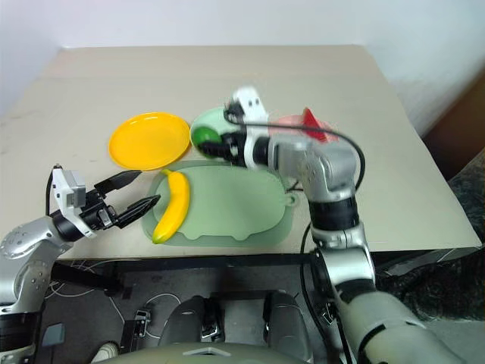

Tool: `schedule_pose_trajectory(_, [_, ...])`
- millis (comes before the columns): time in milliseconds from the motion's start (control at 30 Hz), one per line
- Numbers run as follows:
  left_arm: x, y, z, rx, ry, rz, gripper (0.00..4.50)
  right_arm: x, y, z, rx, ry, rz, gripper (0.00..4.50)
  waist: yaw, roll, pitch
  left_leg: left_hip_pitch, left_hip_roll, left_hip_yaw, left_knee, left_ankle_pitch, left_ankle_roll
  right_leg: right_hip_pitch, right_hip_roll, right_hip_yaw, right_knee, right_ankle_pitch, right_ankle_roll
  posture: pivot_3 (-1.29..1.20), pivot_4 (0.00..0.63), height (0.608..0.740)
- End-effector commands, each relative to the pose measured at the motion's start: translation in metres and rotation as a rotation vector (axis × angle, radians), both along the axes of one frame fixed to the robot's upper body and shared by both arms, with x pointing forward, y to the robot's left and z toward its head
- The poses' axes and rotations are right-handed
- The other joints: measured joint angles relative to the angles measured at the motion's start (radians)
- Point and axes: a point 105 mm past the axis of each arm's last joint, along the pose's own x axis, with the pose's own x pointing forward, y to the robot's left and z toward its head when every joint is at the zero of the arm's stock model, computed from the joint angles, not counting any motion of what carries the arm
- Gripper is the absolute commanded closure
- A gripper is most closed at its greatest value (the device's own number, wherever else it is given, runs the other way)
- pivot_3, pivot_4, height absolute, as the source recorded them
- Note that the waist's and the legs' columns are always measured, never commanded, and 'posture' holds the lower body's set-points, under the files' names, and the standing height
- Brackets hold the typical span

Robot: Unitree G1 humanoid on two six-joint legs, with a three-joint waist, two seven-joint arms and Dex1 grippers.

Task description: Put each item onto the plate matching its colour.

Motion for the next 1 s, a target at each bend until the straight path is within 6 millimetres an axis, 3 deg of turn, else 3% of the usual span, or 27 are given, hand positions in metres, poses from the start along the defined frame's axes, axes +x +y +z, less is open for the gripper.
schedule_pose_trajectory(33, [-0.004, 0.000, 0.012, 0.006, -0.047, 0.005, 0.10, 0.031, -0.001, -0.002, -0.053, -0.052, -0.082, 1.92, 0.001, 0.000, 0.000, 0.000, 0.000, 0.000, 0.000, 0.000, 0.000, 0.000, 0.000, 0.000, 0.000, 0.000, 0.000, 0.00, 0.150, 0.695])
schedule_pose_trajectory(133, [-0.006, 0.001, 0.013, 0.009, -0.050, 0.017, 0.10, 0.058, -0.005, -0.012, -0.177, -0.077, -0.175, 1.92, -0.002, 0.000, 0.000, -0.001, 0.000, 0.001, 0.000, 0.000, 0.000, -0.001, 0.000, 0.000, 0.001, 0.000, 0.000, 0.00, 0.150, 0.695])
schedule_pose_trajectory(267, [-0.009, 0.003, 0.014, 0.011, -0.053, 0.036, 0.10, 0.075, -0.002, -0.021, -0.181, -0.049, -0.210, 1.92, -0.005, 0.000, 0.000, -0.002, 0.000, 0.002, 0.000, 0.000, 0.000, -0.003, 0.000, 0.000, 0.001, 0.000, 0.000, 0.00, 0.150, 0.695])
schedule_pose_trajectory(533, [-0.014, 0.005, 0.015, 0.018, -0.051, 0.056, 0.10, 0.085, 0.002, -0.043, -0.248, -0.033, -0.262, 1.92, -0.005, 0.000, 0.000, -0.003, 0.000, 0.001, 0.001, 0.000, 0.000, -0.003, 0.000, 0.001, 0.001, 0.000, 0.000, 0.00, 0.150, 0.695])
schedule_pose_trajectory(567, [-0.014, 0.006, 0.015, 0.019, -0.051, 0.059, 0.10, 0.085, 0.002, -0.043, -0.246, -0.034, -0.262, 1.57, -0.004, 0.000, 0.000, -0.003, 0.000, 0.001, 0.001, 0.000, 0.000, -0.003, 0.000, 0.001, 0.001, 0.000, 0.000, 0.00, 0.150, 0.695])
schedule_pose_trajectory(667, [-0.015, 0.007, 0.015, 0.020, -0.051, 0.065, 0.10, 0.085, 0.004, -0.036, -0.220, -0.055, -0.248, 0.61, -0.004, 0.000, 0.000, -0.003, 0.000, 0.001, 0.001, 0.000, 0.000, -0.003, 0.000, 0.001, 0.001, 0.000, 0.000, 0.00, 0.150, 0.695])
schedule_pose_trajectory(733, [-0.016, 0.007, 0.015, 0.020, -0.049, 0.066, 0.10, 0.086, 0.004, -0.020, -0.177, -0.111, -0.222, 0.02, -0.005, 0.000, 0.000, -0.003, 0.000, 0.001, 0.001, 0.000, 0.000, -0.003, 0.000, 0.001, 0.001, 0.000, 0.000, 0.00, 0.150, 0.695])
schedule_pose_trajectory(833, [-0.016, 0.008, 0.015, 0.021, -0.047, 0.067, 0.10, 0.081, -0.001, -0.001, -0.099, -0.179, -0.157, 0.02, -0.003, 0.001, 0.000, -0.003, 0.000, 0.001, 0.001, 0.000, 0.000, -0.003, 0.000, 0.001, 0.001, 0.000, 0.000, 0.00, 0.150, 0.695])
schedule_pose_trajectory(1000, [-0.016, 0.009, 0.013, 0.017, -0.045, 0.073, 0.10, 0.051, -0.011, 0.006, -0.049, -0.282, -0.001, 0.02, 0.001, 0.000, 0.000, -0.003, 0.001, 0.000, 0.001, 0.000, 0.000, -0.003, 0.000, 0.000, 0.001, 0.000, 0.000, 0.00, 0.150, 0.695])
